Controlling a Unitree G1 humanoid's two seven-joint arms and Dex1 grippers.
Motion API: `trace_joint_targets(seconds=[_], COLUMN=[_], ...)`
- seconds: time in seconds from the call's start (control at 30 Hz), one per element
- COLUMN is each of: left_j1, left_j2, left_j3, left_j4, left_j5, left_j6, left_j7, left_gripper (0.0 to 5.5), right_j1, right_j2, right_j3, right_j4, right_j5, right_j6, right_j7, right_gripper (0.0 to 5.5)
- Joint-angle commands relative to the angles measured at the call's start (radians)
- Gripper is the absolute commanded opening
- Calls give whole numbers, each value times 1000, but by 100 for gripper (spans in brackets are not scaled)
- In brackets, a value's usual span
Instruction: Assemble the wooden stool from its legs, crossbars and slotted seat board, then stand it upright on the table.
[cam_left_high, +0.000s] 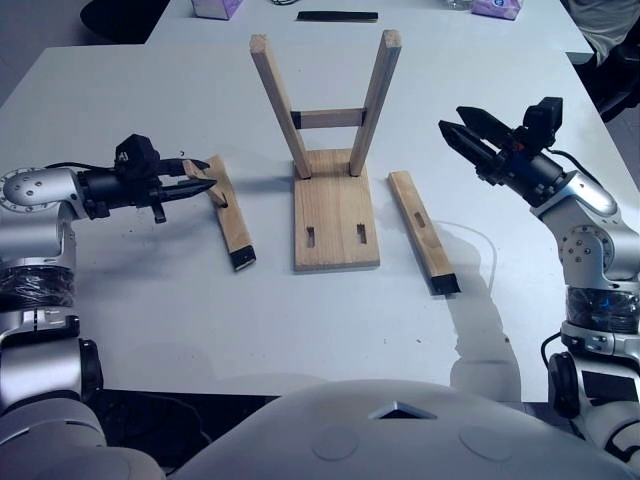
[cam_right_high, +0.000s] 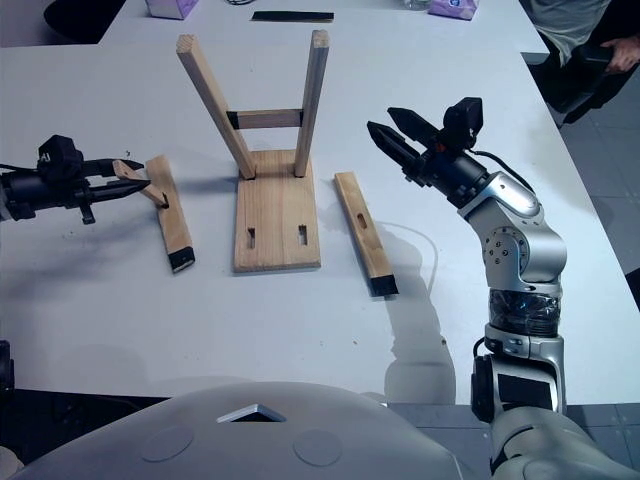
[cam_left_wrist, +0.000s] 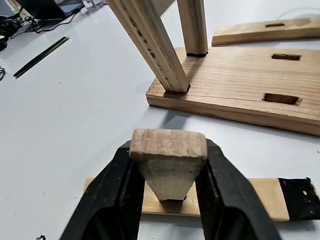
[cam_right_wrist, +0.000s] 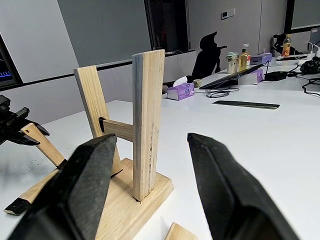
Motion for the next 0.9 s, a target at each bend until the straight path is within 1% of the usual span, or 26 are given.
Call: trace_joint_targets(seconds=[0.03,0.17,0.23,0.37,0.5,0.73,0.9], left_j1=[11,89,84,33,-5,55,30], left_j2=[-5,28,32,11,-12,-12,-16], left_j3=[-16,8,0,-69,-106,-134,-124], left_j4=[-10,-128,-129,-64,-42,-34,-8], left_j5=[-12,-100,-105,-44,-35,-12,-6], left_j6=[29,168,208,190,193,138,100], left_j7=[-42,-101,-116,-141,-147,-140,-113], left_gripper=[131,131,131,131,131,131,131], right_j1=[-6,23,49,67,73,74,59], right_j2=[6,20,34,61,68,82,91], right_j3=[-4,-6,-10,11,5,2,3], right_j4=[0,-26,-42,-70,-80,-85,-73], right_j5=[-2,6,6,-2,5,13,9], right_j6=[4,9,5,7,18,23,20], right_j7=[0,-17,-34,-59,-71,-88,-95], right_gripper=[262,262,262,262,262,262,262])
